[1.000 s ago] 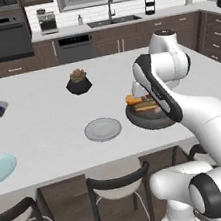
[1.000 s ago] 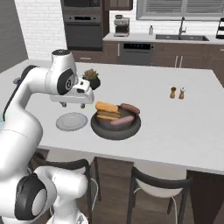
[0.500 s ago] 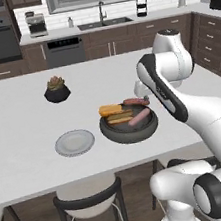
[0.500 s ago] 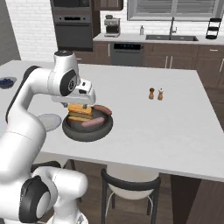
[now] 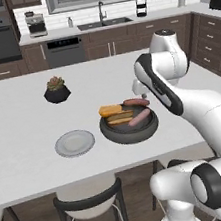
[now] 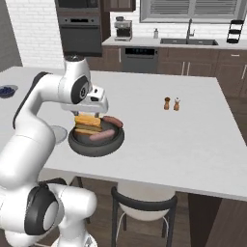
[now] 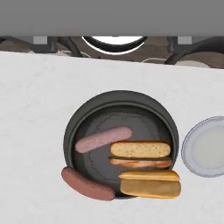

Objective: Place one bun and one sausage from the bowl on each plate.

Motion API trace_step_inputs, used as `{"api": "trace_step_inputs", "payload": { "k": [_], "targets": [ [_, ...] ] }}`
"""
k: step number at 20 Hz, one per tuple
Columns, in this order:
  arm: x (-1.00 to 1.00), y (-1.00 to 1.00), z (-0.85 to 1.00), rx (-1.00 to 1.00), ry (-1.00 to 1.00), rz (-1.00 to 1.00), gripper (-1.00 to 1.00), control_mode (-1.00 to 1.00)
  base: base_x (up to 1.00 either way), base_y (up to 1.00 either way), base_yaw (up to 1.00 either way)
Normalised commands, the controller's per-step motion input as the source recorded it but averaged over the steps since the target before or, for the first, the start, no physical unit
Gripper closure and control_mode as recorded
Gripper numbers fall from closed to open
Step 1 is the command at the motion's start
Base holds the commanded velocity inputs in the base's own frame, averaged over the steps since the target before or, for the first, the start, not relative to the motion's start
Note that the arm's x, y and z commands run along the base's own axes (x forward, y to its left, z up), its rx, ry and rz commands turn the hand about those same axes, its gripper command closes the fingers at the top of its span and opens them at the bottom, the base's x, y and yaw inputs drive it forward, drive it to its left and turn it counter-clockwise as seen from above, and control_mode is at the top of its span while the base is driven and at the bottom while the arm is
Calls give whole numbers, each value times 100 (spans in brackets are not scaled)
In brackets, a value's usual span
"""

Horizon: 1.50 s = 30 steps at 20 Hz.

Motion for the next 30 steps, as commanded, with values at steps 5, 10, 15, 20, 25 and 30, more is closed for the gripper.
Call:
{"api": "trace_step_inputs", "payload": {
  "k": [5, 10, 15, 20, 25, 30],
  "targets": [
    [97, -17, -40, 0, 0, 16, -100, -100, 0, 0, 0],
    [76, -2, -48, -6, -3, 20, -100, -100, 0, 0, 0],
    [57, -17, -54, -6, -1, 18, -100, -100, 0, 0, 0],
    [51, -13, -42, -4, 0, 12, -100, -100, 0, 0, 0],
    [29, -9, -32, -4, -1, 10, -100, -100, 0, 0, 0],
    [12, -1, -14, -5, -3, 7, -100, -100, 0, 0, 0]
  ]
}}
